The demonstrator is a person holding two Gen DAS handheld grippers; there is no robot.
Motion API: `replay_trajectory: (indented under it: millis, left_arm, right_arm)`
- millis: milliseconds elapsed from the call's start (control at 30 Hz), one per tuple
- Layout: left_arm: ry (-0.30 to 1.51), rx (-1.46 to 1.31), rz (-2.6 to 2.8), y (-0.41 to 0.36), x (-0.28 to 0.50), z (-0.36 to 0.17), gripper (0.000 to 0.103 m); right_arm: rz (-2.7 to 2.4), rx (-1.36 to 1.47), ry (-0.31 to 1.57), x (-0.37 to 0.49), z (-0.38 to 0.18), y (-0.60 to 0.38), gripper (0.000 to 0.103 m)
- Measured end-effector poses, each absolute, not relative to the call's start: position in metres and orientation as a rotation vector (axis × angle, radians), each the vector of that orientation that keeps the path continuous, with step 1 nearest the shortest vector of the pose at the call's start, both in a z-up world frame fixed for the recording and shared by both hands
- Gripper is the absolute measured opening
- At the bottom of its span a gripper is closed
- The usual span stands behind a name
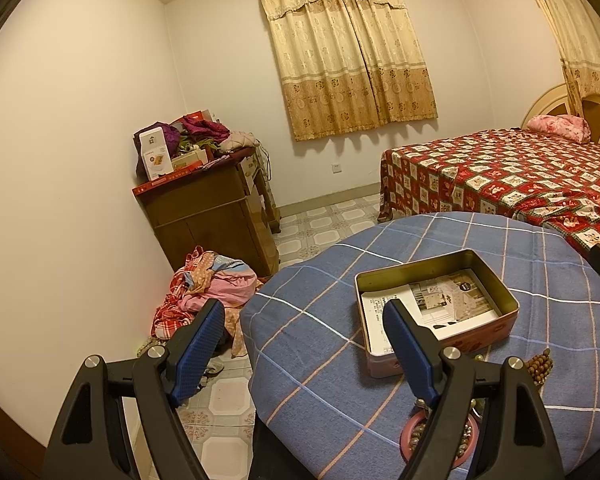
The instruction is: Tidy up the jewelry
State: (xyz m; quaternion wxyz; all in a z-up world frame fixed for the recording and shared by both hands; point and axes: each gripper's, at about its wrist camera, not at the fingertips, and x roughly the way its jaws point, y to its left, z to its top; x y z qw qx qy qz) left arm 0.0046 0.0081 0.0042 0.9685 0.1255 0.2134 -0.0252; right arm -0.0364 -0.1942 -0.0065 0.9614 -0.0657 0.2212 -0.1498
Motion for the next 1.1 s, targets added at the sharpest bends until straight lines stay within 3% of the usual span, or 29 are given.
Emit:
replay_trajectory:
  millis: [633,900,1100]
  left_arm:
    - [0.451,0.26,-0.036,0.012,0.014,-0.01,0.081]
    - [0.559,0.265,-0.07,0.004,0.036,-0.059,0.081]
    - [0.614,0.281,-0.12,-0.013,0.04,-0.091,0.081]
  right_arm:
    - [-0.307,-0.128,0.447,-0.036,-0.005,-0.196,0.103]
    - [-0.311,-0.162,0.518,-0.018,-0.053,-0.206,0.103]
    - [-0.269,-0.156,0.638,-0.013,-0.097,-0.216,0.091]
